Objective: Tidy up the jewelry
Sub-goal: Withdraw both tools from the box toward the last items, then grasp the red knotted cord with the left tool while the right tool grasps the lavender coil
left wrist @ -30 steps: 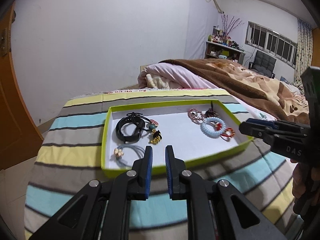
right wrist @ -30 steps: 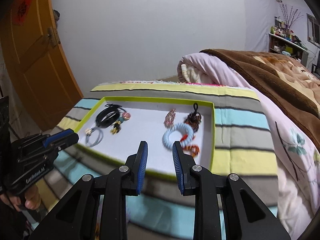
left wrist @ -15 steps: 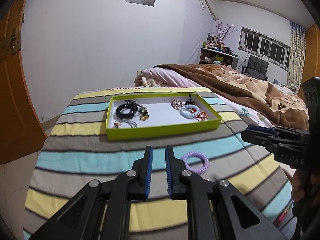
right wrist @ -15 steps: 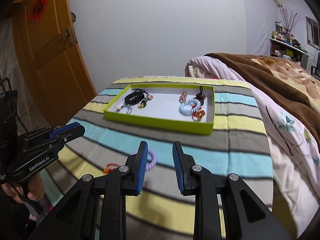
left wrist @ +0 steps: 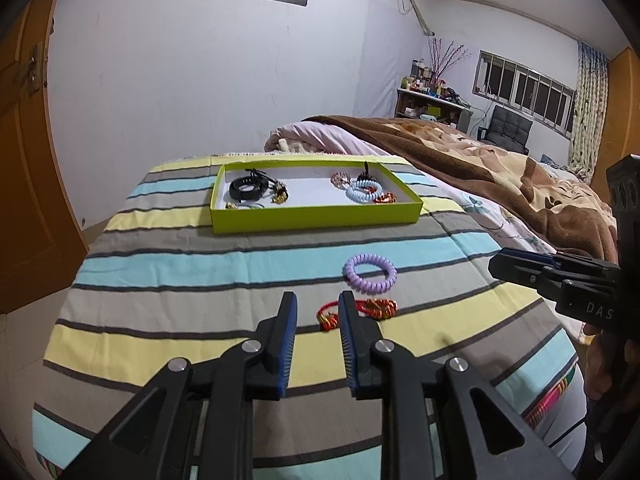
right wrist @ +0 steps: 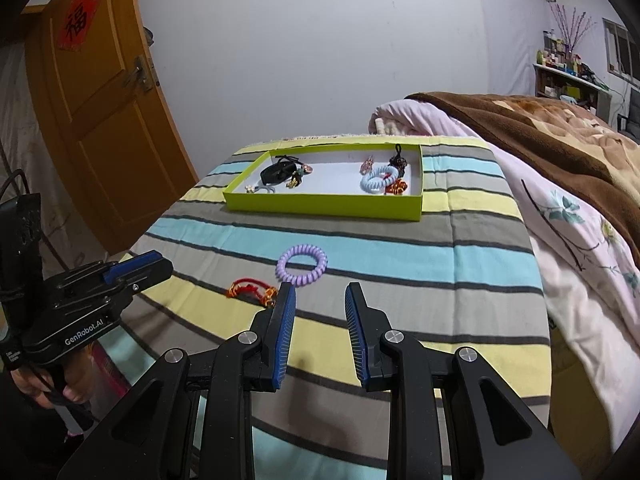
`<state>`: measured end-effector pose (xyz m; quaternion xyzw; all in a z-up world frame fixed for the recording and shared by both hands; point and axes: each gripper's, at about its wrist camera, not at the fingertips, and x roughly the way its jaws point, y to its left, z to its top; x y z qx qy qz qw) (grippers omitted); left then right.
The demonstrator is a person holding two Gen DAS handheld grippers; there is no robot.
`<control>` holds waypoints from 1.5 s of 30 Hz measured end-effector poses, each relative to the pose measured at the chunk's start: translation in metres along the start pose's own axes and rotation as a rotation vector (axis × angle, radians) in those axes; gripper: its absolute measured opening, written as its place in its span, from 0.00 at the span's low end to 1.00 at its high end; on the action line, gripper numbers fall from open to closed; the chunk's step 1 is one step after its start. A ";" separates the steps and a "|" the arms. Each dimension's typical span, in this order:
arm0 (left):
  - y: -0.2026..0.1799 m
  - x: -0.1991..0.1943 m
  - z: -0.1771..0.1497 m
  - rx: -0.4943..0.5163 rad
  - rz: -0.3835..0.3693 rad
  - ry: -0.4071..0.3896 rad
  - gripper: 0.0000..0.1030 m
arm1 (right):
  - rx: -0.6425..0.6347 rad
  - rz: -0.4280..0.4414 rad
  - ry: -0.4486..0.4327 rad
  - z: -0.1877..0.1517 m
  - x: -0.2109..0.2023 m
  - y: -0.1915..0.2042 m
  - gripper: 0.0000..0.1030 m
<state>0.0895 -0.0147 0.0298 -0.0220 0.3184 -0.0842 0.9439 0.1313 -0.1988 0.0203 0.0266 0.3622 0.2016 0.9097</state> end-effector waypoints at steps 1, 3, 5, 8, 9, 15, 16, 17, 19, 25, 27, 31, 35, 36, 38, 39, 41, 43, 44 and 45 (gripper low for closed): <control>0.000 0.001 -0.001 0.001 0.000 0.004 0.22 | 0.001 0.002 0.002 0.000 0.000 0.000 0.26; -0.002 0.003 -0.003 0.004 -0.001 0.011 0.22 | 0.001 0.003 0.003 -0.001 0.000 0.000 0.26; -0.003 0.005 -0.004 0.006 -0.004 0.015 0.22 | 0.002 0.006 0.003 0.000 0.001 0.000 0.26; -0.005 0.006 -0.004 0.010 -0.011 0.019 0.26 | 0.001 0.008 0.002 0.000 0.001 0.000 0.26; -0.005 0.007 -0.004 0.010 -0.013 0.019 0.27 | 0.001 0.010 0.002 0.001 0.001 0.000 0.26; -0.008 0.011 -0.005 0.021 -0.016 0.024 0.27 | -0.002 0.011 0.005 0.001 0.004 0.000 0.26; -0.008 0.013 -0.005 0.023 -0.017 0.028 0.27 | -0.002 0.012 0.007 0.001 0.005 0.000 0.26; -0.008 0.015 -0.005 0.026 -0.020 0.032 0.27 | -0.001 0.012 0.008 0.001 0.006 0.000 0.26; -0.009 0.020 -0.005 0.031 -0.020 0.043 0.27 | 0.000 0.012 0.012 0.001 0.009 0.001 0.26; -0.008 0.036 -0.005 0.036 -0.025 0.075 0.27 | 0.003 0.011 0.027 0.002 0.018 -0.001 0.26; -0.008 0.042 -0.006 0.040 -0.028 0.089 0.27 | 0.005 0.011 0.032 0.002 0.022 -0.003 0.26; -0.009 0.052 -0.007 0.048 -0.045 0.114 0.28 | 0.010 0.010 0.041 0.005 0.029 -0.006 0.26; -0.013 0.063 -0.006 0.066 -0.047 0.145 0.29 | 0.011 0.010 0.049 0.007 0.037 -0.008 0.26; -0.015 0.066 -0.007 0.072 -0.038 0.157 0.29 | 0.011 0.010 0.054 0.008 0.040 -0.008 0.26; -0.017 0.071 -0.007 0.072 -0.037 0.172 0.29 | 0.011 0.011 0.061 0.009 0.045 -0.008 0.26; -0.018 0.074 -0.008 0.075 -0.034 0.185 0.29 | 0.011 0.012 0.064 0.010 0.047 -0.009 0.26; -0.021 0.075 -0.009 0.091 -0.017 0.190 0.29 | 0.012 0.014 0.072 0.012 0.054 -0.009 0.26; -0.023 0.075 -0.010 0.105 -0.006 0.190 0.28 | 0.014 0.017 0.080 0.014 0.060 -0.008 0.26; -0.023 0.075 -0.010 0.106 -0.002 0.189 0.24 | 0.014 0.019 0.085 0.015 0.063 -0.008 0.26; -0.022 0.075 -0.010 0.104 0.002 0.188 0.16 | 0.016 0.022 0.092 0.015 0.067 -0.008 0.26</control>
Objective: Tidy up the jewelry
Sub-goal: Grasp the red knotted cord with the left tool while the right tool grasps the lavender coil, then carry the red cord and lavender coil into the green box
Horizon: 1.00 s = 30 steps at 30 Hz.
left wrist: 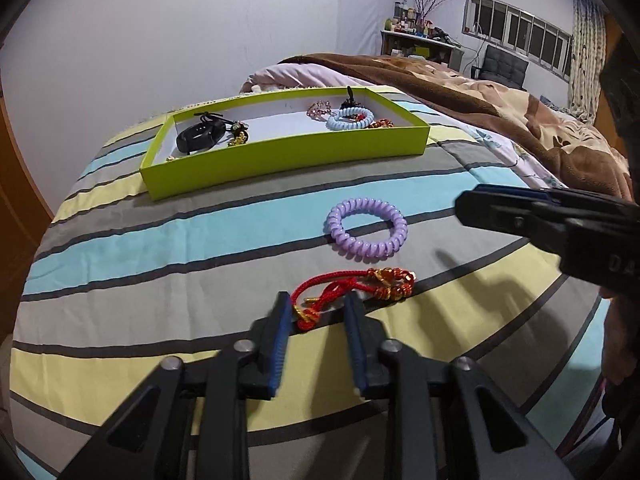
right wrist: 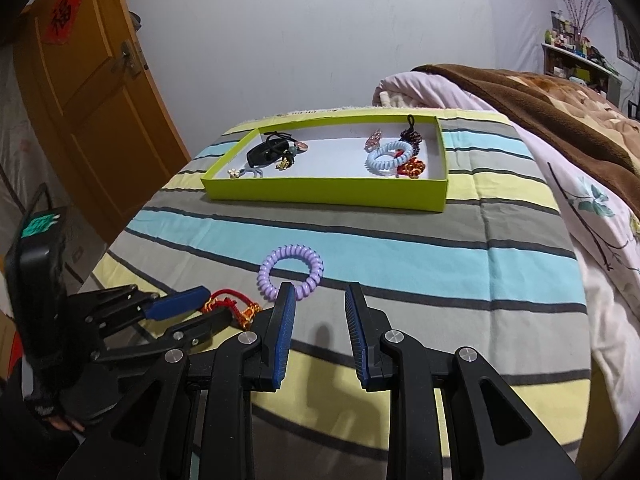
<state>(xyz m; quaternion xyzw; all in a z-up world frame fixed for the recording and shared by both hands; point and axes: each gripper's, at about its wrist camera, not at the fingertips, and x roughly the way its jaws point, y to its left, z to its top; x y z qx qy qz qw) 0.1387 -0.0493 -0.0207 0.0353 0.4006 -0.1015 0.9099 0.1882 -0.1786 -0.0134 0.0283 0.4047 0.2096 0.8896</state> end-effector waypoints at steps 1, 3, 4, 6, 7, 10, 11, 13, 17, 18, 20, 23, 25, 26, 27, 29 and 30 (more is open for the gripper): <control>0.002 -0.001 0.000 -0.008 0.000 -0.001 0.14 | 0.002 0.003 0.009 0.001 0.005 0.000 0.26; 0.005 -0.002 -0.001 -0.027 -0.009 -0.006 0.11 | 0.007 0.007 0.023 0.003 0.012 0.000 0.26; 0.007 -0.003 0.000 -0.036 -0.005 -0.010 0.11 | 0.008 0.009 0.032 0.003 0.016 0.000 0.26; 0.013 -0.005 -0.001 -0.058 -0.005 -0.021 0.11 | 0.006 0.009 0.044 0.004 0.022 0.001 0.26; 0.015 -0.005 0.000 -0.067 -0.004 -0.024 0.11 | 0.005 0.009 0.051 0.005 0.025 0.002 0.26; 0.023 -0.008 -0.001 -0.089 0.003 -0.035 0.11 | 0.003 0.006 0.068 0.008 0.032 0.003 0.26; 0.025 -0.010 -0.002 -0.095 0.006 -0.039 0.11 | 0.002 0.003 0.075 0.009 0.035 0.003 0.26; 0.030 -0.012 -0.002 -0.107 0.011 -0.047 0.11 | -0.003 -0.003 0.084 0.011 0.040 0.005 0.26; 0.038 -0.015 -0.003 -0.126 0.018 -0.056 0.11 | -0.024 -0.020 0.106 0.015 0.051 0.010 0.26; 0.041 -0.016 -0.003 -0.131 0.020 -0.058 0.11 | -0.030 -0.026 0.109 0.015 0.053 0.011 0.26; 0.044 -0.018 -0.003 -0.139 0.023 -0.063 0.11 | -0.045 -0.040 0.111 0.016 0.054 0.013 0.26; 0.049 -0.020 -0.002 -0.149 0.023 -0.070 0.11 | -0.065 -0.060 0.115 0.016 0.055 0.017 0.26; 0.051 -0.021 -0.002 -0.153 0.023 -0.074 0.11 | -0.081 -0.076 0.118 0.015 0.056 0.019 0.26; 0.051 -0.021 -0.002 -0.155 0.022 -0.074 0.11 | -0.087 -0.087 0.119 0.015 0.056 0.020 0.23; 0.052 -0.022 -0.001 -0.157 0.020 -0.075 0.11 | -0.090 -0.096 0.119 0.015 0.056 0.021 0.16; 0.053 -0.023 0.000 -0.159 0.021 -0.080 0.11 | -0.084 -0.098 0.119 0.015 0.056 0.020 0.11; 0.054 -0.024 0.000 -0.159 0.022 -0.083 0.11 | -0.082 -0.098 0.117 0.015 0.056 0.020 0.10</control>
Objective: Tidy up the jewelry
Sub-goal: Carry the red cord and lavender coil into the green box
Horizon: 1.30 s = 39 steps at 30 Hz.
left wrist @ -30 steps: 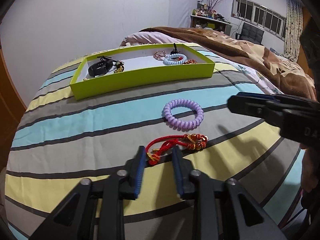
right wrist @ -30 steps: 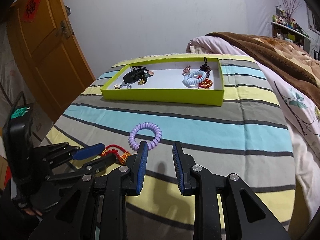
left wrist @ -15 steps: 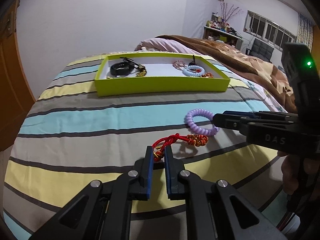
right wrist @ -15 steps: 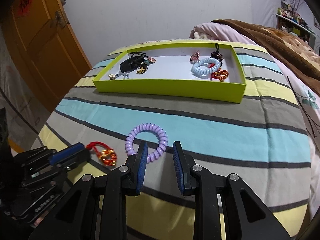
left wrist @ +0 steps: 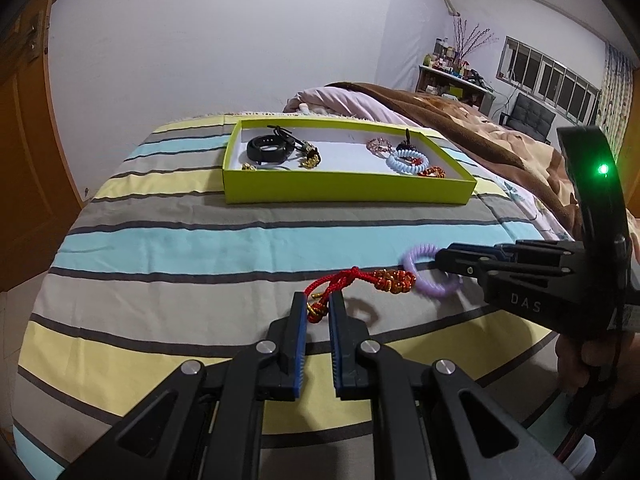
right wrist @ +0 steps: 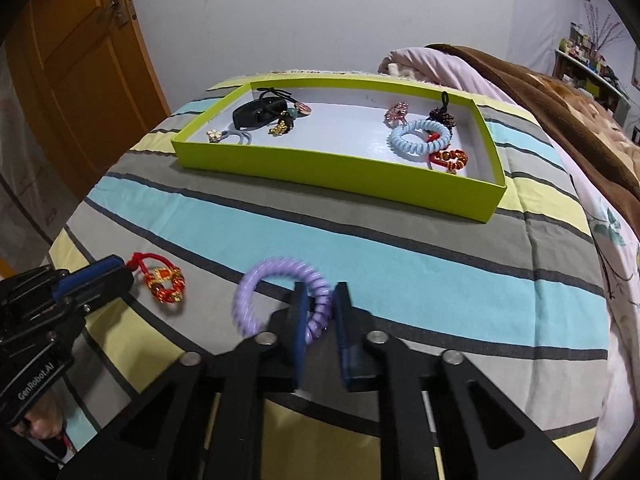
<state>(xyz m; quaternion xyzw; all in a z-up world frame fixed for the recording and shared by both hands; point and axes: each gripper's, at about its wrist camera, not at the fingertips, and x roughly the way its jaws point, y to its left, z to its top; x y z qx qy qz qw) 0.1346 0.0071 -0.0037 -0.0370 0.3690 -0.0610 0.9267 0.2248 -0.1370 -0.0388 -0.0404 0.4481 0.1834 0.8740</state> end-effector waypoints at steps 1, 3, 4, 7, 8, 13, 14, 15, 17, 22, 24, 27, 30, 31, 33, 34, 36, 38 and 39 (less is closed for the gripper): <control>0.000 -0.001 0.001 -0.001 0.000 -0.003 0.11 | -0.001 -0.004 -0.002 0.000 -0.001 0.000 0.09; 0.001 -0.002 0.004 0.000 0.001 -0.010 0.11 | -0.002 -0.005 -0.008 -0.001 -0.002 0.000 0.09; 0.001 -0.003 0.005 0.001 0.002 -0.014 0.11 | 0.000 -0.004 -0.011 -0.001 -0.003 0.001 0.09; 0.002 -0.004 0.010 0.001 -0.001 -0.024 0.11 | 0.005 0.002 -0.029 0.001 -0.008 0.001 0.09; 0.003 -0.005 0.012 0.002 -0.001 -0.028 0.11 | 0.007 0.003 -0.038 0.001 -0.010 0.001 0.09; 0.002 -0.005 0.020 0.008 0.004 -0.041 0.11 | 0.010 0.005 -0.081 0.007 -0.022 -0.001 0.09; 0.002 -0.005 0.022 0.008 0.004 -0.042 0.11 | 0.011 0.004 -0.087 0.009 -0.023 -0.001 0.09; 0.003 -0.004 0.024 0.009 0.005 -0.043 0.11 | 0.012 0.003 -0.093 0.010 -0.025 -0.002 0.09; 0.002 -0.002 0.029 0.015 0.008 -0.046 0.11 | 0.014 0.002 -0.107 0.015 -0.028 -0.004 0.09; 0.000 0.003 0.045 0.037 0.014 -0.061 0.11 | 0.027 -0.003 -0.143 0.029 -0.035 -0.014 0.09; -0.001 0.006 0.053 0.047 0.018 -0.068 0.11 | 0.037 -0.002 -0.156 0.036 -0.037 -0.019 0.09; -0.003 0.011 0.064 0.059 0.035 -0.081 0.11 | 0.051 -0.004 -0.172 0.043 -0.038 -0.026 0.09; -0.005 0.014 0.075 0.061 0.035 -0.096 0.11 | 0.064 -0.005 -0.178 0.051 -0.036 -0.034 0.09; -0.006 0.015 0.077 0.064 0.036 -0.101 0.11 | 0.067 -0.005 -0.180 0.053 -0.036 -0.035 0.09; -0.008 0.019 0.084 0.073 0.040 -0.111 0.11 | 0.071 -0.010 -0.186 0.059 -0.033 -0.039 0.09; -0.009 0.022 0.087 0.078 0.042 -0.113 0.11 | 0.073 -0.009 -0.187 0.061 -0.032 -0.040 0.09; -0.010 0.028 0.093 0.084 0.045 -0.112 0.11 | 0.075 -0.011 -0.193 0.068 -0.028 -0.044 0.09; -0.011 0.036 0.098 0.088 0.045 -0.109 0.11 | 0.079 -0.013 -0.196 0.073 -0.024 -0.047 0.09; -0.012 0.039 0.100 0.089 0.047 -0.106 0.11 | 0.082 -0.014 -0.195 0.076 -0.022 -0.049 0.09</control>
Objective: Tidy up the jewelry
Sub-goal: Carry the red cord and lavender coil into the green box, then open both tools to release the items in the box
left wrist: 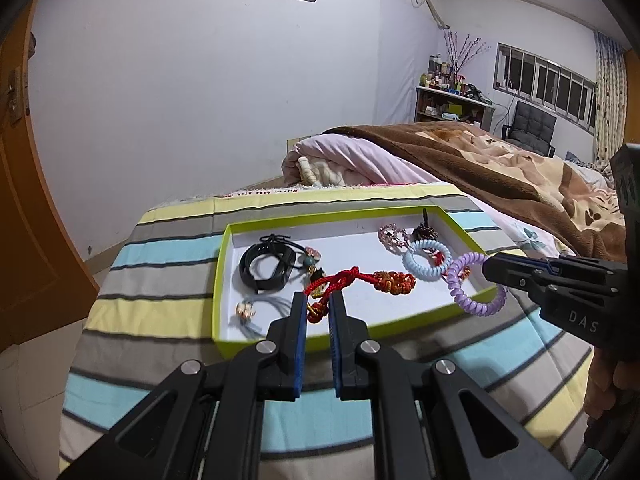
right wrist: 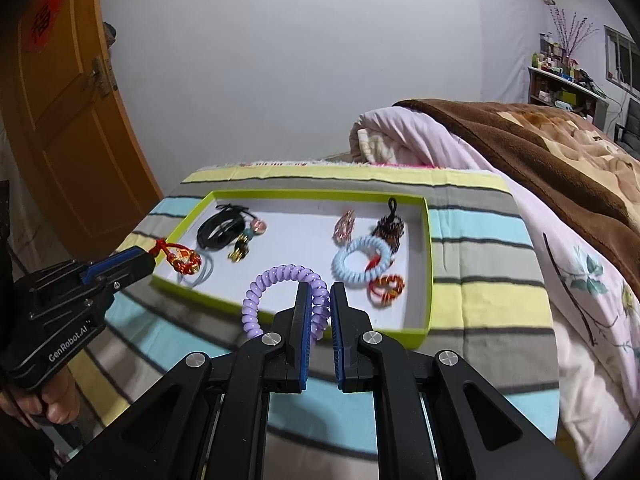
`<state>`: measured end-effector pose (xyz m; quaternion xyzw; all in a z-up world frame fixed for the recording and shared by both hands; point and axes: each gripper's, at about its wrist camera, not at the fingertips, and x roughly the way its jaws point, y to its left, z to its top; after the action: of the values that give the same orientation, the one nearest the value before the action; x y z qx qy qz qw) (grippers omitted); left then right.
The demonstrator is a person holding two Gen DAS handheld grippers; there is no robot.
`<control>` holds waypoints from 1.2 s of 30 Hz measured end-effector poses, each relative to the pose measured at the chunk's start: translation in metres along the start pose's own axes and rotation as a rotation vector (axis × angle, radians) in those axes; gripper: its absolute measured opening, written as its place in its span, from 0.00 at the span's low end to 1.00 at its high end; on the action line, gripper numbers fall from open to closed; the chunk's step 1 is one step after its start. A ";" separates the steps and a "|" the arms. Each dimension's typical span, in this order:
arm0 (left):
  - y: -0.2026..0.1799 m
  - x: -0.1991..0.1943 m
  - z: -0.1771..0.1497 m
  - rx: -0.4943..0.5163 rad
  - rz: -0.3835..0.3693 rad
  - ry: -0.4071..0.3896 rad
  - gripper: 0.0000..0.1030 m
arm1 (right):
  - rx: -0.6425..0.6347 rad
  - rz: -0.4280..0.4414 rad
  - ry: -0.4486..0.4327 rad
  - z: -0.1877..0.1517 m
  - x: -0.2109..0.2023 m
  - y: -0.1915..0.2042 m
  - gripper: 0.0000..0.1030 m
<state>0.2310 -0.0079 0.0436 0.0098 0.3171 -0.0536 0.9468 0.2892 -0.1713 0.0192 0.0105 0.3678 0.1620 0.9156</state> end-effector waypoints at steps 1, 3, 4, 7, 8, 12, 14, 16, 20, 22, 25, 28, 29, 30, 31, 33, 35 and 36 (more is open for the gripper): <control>-0.001 0.004 0.002 0.002 -0.001 0.003 0.11 | 0.005 -0.002 0.002 0.003 0.004 -0.003 0.09; -0.001 0.013 0.006 0.006 0.001 0.008 0.11 | 0.010 -0.009 0.008 0.008 0.013 -0.007 0.09; -0.001 0.018 0.008 0.008 0.000 0.012 0.11 | 0.012 -0.012 0.011 0.009 0.016 -0.009 0.09; -0.002 0.032 0.010 0.011 0.000 0.024 0.11 | 0.020 -0.017 0.026 0.011 0.029 -0.014 0.09; -0.001 0.036 0.010 0.012 -0.001 0.029 0.11 | 0.022 -0.016 0.034 0.011 0.034 -0.016 0.09; -0.003 0.055 0.007 0.018 -0.003 0.064 0.11 | 0.023 -0.018 0.066 0.009 0.051 -0.020 0.09; -0.003 0.062 0.004 0.023 -0.007 0.080 0.11 | 0.025 -0.016 0.083 0.006 0.057 -0.021 0.09; -0.003 0.067 0.001 0.027 -0.012 0.097 0.11 | 0.027 -0.015 0.100 0.003 0.063 -0.023 0.09; -0.004 0.073 -0.003 0.033 -0.024 0.121 0.11 | 0.032 -0.012 0.116 0.000 0.067 -0.024 0.09; -0.004 0.075 -0.004 0.032 -0.035 0.131 0.11 | 0.029 -0.011 0.121 0.000 0.067 -0.024 0.09; -0.004 0.074 -0.005 0.028 -0.038 0.130 0.12 | 0.022 -0.012 0.129 -0.001 0.067 -0.022 0.10; -0.002 0.072 -0.005 0.020 -0.041 0.131 0.12 | 0.007 -0.020 0.124 -0.003 0.064 -0.018 0.16; -0.002 0.071 -0.005 0.016 -0.040 0.131 0.12 | 0.005 -0.021 0.122 -0.004 0.062 -0.017 0.21; -0.001 0.070 -0.005 0.010 -0.042 0.130 0.12 | 0.005 -0.019 0.118 -0.005 0.060 -0.017 0.27; 0.000 0.069 -0.005 0.005 -0.043 0.130 0.12 | 0.002 -0.020 0.114 -0.005 0.058 -0.016 0.27; 0.001 0.064 -0.006 -0.005 -0.042 0.126 0.18 | -0.003 -0.026 0.109 -0.006 0.054 -0.014 0.27; 0.003 0.061 -0.007 -0.014 -0.043 0.122 0.19 | 0.000 -0.022 0.104 -0.008 0.047 -0.013 0.27; 0.003 0.058 -0.008 -0.016 -0.043 0.118 0.19 | -0.001 -0.022 0.099 -0.009 0.042 -0.012 0.27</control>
<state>0.2723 -0.0101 0.0027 -0.0014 0.3731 -0.0705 0.9251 0.3153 -0.1706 -0.0175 -0.0021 0.4128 0.1523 0.8980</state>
